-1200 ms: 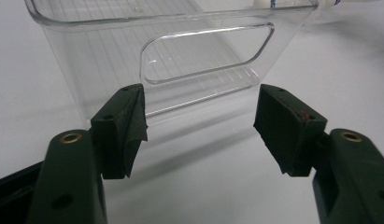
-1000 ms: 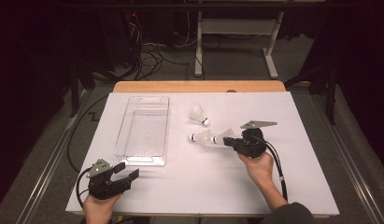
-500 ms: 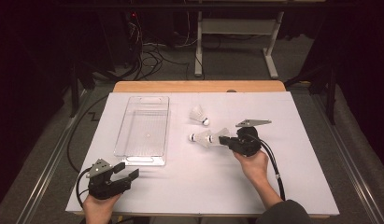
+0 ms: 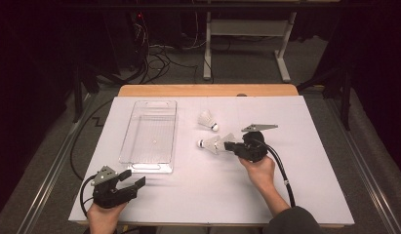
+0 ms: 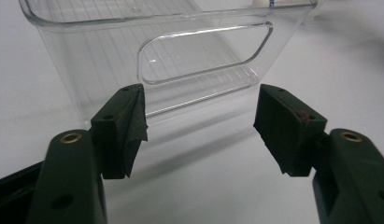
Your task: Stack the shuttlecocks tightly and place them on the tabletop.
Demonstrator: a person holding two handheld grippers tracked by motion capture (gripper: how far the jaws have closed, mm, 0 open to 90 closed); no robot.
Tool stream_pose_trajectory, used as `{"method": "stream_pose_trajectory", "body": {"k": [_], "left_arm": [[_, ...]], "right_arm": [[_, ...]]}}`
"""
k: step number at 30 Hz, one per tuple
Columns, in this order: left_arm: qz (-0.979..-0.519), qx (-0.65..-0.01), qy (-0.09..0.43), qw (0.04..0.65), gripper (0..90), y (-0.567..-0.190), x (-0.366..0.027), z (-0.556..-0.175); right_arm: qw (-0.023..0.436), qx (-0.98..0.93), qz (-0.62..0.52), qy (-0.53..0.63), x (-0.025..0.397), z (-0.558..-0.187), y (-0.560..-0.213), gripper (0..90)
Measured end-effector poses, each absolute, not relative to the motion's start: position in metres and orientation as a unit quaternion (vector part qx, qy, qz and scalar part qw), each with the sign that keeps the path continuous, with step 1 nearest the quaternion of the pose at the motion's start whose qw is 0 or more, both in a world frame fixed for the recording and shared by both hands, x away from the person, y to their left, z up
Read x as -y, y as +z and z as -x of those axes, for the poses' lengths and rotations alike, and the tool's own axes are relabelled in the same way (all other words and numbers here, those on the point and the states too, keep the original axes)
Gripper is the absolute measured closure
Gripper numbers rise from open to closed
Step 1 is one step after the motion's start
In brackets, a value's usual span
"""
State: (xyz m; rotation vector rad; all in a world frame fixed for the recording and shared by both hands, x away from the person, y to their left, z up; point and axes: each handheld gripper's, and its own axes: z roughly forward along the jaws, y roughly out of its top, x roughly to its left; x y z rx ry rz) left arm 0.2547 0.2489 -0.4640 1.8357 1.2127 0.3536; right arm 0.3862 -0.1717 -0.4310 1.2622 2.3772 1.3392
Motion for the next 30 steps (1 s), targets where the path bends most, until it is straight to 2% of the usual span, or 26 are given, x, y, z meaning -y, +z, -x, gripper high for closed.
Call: {"method": "stream_pose_trajectory", "body": {"k": [30], "left_arm": [[-0.741,-0.488,0.144,0.439,34.9,-0.464,-0.249,-0.255]], "right_arm": [[0.060,-0.786,-0.420,0.449,0.158,-0.394,-0.440,90.0]]}}
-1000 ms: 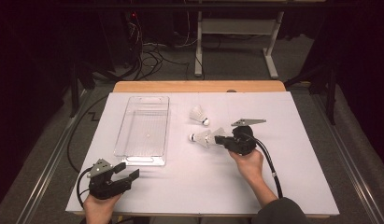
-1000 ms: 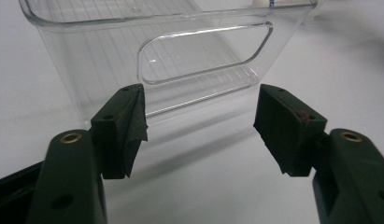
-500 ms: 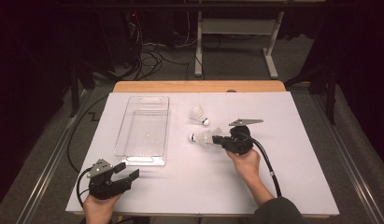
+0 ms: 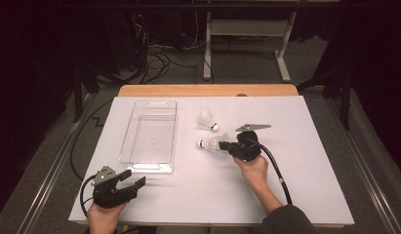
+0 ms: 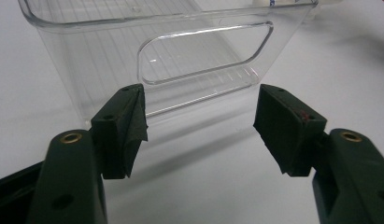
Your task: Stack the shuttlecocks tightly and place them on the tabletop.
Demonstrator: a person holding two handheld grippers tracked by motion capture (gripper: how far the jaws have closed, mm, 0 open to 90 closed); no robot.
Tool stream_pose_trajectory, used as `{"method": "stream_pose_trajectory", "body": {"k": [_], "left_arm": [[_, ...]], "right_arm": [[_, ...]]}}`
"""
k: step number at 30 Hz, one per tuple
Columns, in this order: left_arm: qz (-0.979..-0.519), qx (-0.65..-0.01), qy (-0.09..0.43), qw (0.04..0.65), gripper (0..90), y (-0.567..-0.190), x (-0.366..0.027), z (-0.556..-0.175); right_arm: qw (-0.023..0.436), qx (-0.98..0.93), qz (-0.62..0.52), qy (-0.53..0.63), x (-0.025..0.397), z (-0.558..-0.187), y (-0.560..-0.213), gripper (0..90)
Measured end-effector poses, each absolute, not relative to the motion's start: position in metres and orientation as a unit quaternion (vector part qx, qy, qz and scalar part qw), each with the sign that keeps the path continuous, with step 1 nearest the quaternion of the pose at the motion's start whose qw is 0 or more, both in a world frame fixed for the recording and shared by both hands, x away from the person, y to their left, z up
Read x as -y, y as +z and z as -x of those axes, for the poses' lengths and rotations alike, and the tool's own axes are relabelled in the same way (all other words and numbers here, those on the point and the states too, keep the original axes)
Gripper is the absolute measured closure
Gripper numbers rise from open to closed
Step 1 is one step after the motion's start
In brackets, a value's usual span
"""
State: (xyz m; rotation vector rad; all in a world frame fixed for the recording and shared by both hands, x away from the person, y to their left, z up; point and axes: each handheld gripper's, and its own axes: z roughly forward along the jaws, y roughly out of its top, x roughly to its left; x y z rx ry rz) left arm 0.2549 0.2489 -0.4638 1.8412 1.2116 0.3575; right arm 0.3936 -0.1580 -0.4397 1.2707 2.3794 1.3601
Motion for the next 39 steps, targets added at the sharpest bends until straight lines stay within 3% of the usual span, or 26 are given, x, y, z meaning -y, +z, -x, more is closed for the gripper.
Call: {"method": "stream_pose_trajectory", "body": {"k": [39], "left_arm": [[-0.741,-0.488,0.143,0.438,34.9,-0.464,-0.249,-0.255]], "right_arm": [[0.072,-0.793,-0.432,0.423,0.159,-0.400,-0.451,90.0]]}}
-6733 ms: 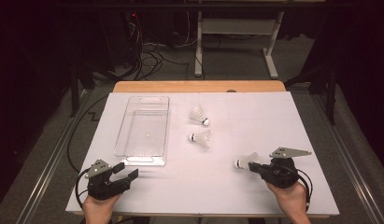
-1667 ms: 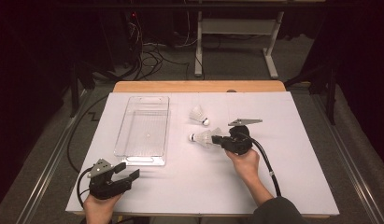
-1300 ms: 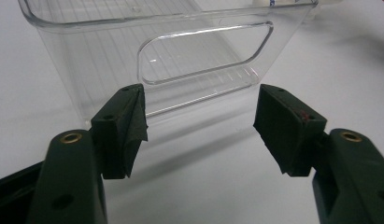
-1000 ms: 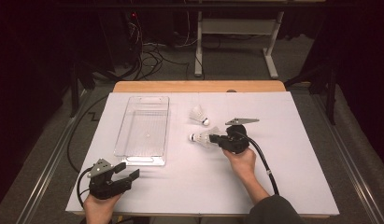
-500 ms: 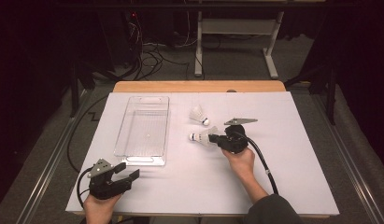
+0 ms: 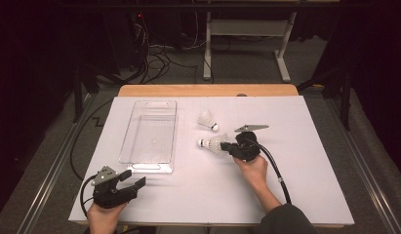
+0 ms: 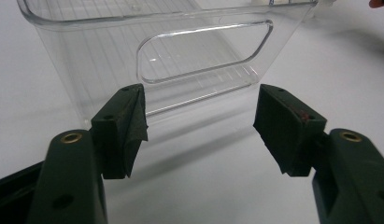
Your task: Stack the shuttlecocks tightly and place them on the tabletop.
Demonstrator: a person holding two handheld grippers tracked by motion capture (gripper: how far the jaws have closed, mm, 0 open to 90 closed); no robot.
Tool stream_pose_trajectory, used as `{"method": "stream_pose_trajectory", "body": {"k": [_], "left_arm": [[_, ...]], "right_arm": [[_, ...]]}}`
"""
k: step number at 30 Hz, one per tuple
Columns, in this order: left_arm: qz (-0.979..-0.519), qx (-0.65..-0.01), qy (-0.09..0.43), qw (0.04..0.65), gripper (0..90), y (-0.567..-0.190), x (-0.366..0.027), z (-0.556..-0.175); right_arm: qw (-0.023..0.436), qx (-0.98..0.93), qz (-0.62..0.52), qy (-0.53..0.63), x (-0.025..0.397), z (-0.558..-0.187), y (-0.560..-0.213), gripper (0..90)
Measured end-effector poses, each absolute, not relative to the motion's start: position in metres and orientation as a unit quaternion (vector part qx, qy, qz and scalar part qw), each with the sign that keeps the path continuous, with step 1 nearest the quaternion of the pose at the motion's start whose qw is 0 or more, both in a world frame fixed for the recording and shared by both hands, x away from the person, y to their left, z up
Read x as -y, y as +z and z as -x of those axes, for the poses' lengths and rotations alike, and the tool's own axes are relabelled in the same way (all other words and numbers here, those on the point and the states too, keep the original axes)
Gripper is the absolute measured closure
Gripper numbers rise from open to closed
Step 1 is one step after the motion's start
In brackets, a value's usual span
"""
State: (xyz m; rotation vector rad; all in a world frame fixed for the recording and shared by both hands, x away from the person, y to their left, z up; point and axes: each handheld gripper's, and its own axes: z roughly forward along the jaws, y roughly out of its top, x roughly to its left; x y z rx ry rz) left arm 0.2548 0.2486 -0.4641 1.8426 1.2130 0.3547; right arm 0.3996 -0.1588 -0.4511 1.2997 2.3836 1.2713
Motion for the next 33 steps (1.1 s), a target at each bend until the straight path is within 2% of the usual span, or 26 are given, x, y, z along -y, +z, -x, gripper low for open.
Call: {"method": "stream_pose_trajectory", "body": {"k": [18,33], "left_arm": [[-0.741,-0.489,0.142,0.438,35.0,-0.4644,-0.2482,-0.2550],[-0.742,-0.487,0.142,0.438,35.0,-0.4640,-0.2485,-0.2548]], "right_arm": [[0.065,-0.792,-0.431,0.428,0.1538,-0.4039,-0.4518,90.0],[0.071,-0.789,-0.441,0.421,0.1541,-0.4076,-0.4554,85.1]]}}
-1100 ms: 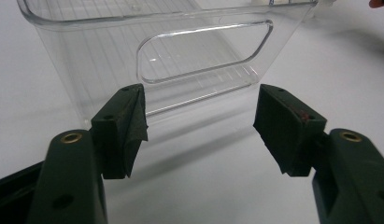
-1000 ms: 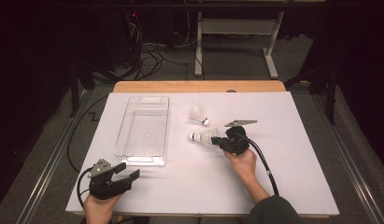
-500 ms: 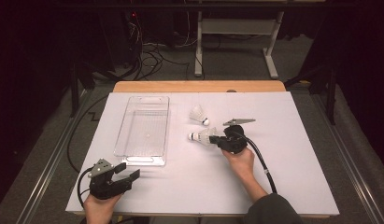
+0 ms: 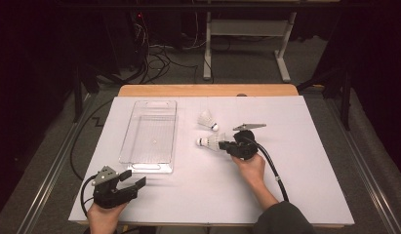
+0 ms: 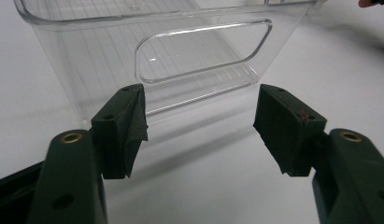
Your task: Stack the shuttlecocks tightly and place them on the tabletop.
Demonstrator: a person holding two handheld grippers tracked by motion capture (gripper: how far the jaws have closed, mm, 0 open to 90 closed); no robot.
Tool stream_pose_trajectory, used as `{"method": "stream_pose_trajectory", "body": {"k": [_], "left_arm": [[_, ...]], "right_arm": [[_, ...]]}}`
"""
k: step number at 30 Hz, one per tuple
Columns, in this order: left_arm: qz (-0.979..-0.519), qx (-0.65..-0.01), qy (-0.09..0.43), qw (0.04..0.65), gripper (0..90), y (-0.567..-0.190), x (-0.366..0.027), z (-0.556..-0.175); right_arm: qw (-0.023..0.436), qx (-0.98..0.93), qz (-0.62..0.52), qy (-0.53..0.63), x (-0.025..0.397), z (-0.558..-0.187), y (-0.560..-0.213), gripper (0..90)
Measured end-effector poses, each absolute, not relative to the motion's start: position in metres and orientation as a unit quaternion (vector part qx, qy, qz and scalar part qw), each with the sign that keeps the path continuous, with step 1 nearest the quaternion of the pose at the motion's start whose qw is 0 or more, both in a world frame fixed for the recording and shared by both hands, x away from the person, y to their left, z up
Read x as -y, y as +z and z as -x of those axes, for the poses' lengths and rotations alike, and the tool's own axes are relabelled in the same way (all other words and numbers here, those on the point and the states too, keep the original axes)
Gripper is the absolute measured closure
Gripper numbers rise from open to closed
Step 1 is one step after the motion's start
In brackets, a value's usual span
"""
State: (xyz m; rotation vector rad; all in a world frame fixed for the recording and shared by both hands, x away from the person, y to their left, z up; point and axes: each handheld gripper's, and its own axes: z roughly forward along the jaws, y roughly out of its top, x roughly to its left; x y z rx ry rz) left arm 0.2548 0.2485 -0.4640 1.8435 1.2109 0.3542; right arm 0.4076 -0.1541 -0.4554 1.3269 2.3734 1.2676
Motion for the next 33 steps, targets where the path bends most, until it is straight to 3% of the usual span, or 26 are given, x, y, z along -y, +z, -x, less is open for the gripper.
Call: {"method": "stream_pose_trajectory", "body": {"k": [21,33], "left_arm": [[-0.743,-0.485,0.143,0.438,35.1,-0.4637,-0.2481,-0.2548],[-0.743,-0.485,0.143,0.439,35.1,-0.4637,-0.2481,-0.2548]], "right_arm": [[0.085,-0.786,-0.452,0.413,0.1581,-0.4063,-0.4525,65.5],[0.091,-0.791,-0.447,0.407,0.1589,-0.4041,-0.4515,62.6]]}}
